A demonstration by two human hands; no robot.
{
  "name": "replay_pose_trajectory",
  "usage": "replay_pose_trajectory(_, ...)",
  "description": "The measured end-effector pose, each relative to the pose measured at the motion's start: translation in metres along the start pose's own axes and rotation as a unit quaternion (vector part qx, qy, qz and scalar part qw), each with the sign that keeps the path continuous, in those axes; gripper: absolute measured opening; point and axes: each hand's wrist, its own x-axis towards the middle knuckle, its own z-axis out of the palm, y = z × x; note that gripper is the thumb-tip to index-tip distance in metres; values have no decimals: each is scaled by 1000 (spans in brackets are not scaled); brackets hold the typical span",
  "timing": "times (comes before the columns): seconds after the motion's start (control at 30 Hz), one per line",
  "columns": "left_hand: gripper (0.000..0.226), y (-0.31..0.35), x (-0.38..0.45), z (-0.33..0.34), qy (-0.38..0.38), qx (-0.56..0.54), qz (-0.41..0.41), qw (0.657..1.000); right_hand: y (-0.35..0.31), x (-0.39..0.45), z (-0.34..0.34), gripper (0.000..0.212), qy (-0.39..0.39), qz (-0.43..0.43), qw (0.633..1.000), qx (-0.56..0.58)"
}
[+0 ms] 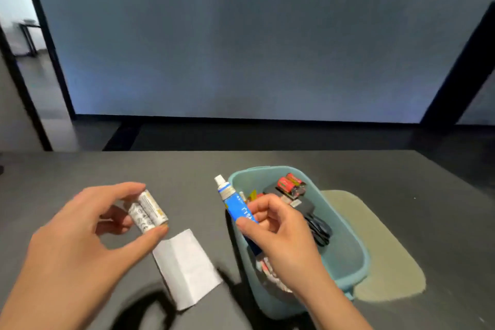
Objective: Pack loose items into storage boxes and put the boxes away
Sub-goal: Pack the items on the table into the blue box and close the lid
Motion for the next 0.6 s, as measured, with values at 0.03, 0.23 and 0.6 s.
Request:
replay_pose_trajectory(0.03, 63, 14, -1, 17, -10, -2, 17, 1000, 5, -2, -21, 18, 24, 12, 1000, -10)
replay_pose_trajectory(0.23, 46, 47, 9, 115, -147, -2, 35, 988, 36, -4, -111, 10, 110, 56, 992, -22)
replay_pose_trajectory(0.6, 35, 51, 51, 226, -398, 287, 13, 871, 67, 25, -149, 12, 86, 76, 992, -55)
